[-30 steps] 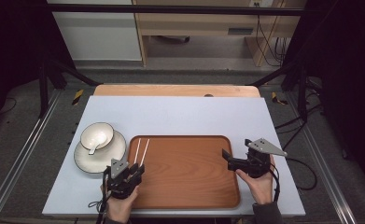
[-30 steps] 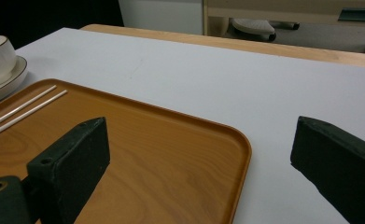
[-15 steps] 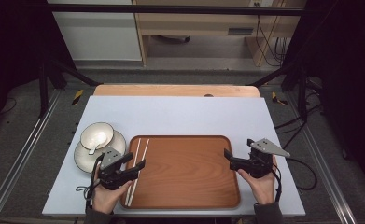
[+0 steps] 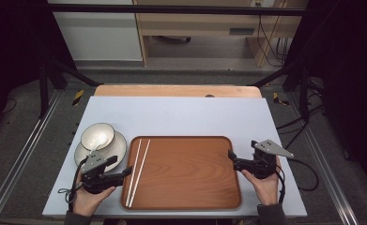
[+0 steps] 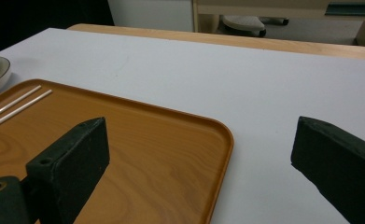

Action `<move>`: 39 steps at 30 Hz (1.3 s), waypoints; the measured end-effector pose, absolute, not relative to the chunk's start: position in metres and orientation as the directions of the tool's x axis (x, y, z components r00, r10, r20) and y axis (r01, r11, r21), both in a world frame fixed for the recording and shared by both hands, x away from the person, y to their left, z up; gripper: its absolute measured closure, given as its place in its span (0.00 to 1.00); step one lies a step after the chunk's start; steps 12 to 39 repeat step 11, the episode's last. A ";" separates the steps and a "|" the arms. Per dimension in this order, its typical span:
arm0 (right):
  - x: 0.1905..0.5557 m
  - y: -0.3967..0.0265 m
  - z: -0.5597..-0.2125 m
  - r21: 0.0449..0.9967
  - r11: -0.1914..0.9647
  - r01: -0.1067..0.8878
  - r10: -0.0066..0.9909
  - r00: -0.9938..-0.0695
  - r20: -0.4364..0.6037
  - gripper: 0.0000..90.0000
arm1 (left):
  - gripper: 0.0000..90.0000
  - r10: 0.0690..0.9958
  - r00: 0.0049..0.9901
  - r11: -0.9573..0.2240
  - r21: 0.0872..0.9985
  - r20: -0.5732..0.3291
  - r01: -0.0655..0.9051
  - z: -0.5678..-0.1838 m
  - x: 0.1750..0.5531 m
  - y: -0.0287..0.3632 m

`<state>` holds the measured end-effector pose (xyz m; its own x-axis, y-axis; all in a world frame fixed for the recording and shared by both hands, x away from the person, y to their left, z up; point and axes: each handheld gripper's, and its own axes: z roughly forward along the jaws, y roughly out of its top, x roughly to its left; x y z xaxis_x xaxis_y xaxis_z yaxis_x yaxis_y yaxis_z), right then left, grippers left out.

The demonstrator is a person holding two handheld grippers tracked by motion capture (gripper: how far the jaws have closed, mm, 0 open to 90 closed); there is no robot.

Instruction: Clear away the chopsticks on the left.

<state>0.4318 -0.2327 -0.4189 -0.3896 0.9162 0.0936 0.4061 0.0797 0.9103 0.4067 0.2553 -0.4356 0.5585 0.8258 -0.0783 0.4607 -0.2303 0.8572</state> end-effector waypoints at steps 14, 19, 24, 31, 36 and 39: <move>0.433 -0.237 -0.424 0.905 0.085 0.418 0.919 -0.384 0.091 0.05 | 0.25 0.838 0.541 -0.205 0.874 -0.077 0.441 -0.440 0.402 0.278; 0.433 -0.237 -0.424 0.905 0.085 0.418 0.919 -0.384 0.091 0.05 | 0.25 0.838 0.541 -0.205 0.874 -0.077 0.441 -0.440 0.402 0.278; 0.433 -0.237 -0.424 0.905 0.085 0.418 0.919 -0.384 0.091 0.05 | 0.25 0.838 0.541 -0.205 0.874 -0.077 0.441 -0.440 0.402 0.278; 0.433 -0.237 -0.424 0.905 0.085 0.418 0.919 -0.384 0.091 0.05 | 0.25 0.838 0.541 -0.205 0.874 -0.077 0.441 -0.440 0.402 0.278; 0.433 -0.237 -0.424 0.905 0.085 0.418 0.919 -0.384 0.091 0.05 | 0.25 0.838 0.541 -0.205 0.874 -0.077 0.441 -0.440 0.402 0.278; 0.433 -0.237 -0.424 0.905 0.085 0.418 0.919 -0.384 0.091 0.05 | 0.25 0.838 0.541 -0.205 0.874 -0.077 0.441 -0.440 0.402 0.278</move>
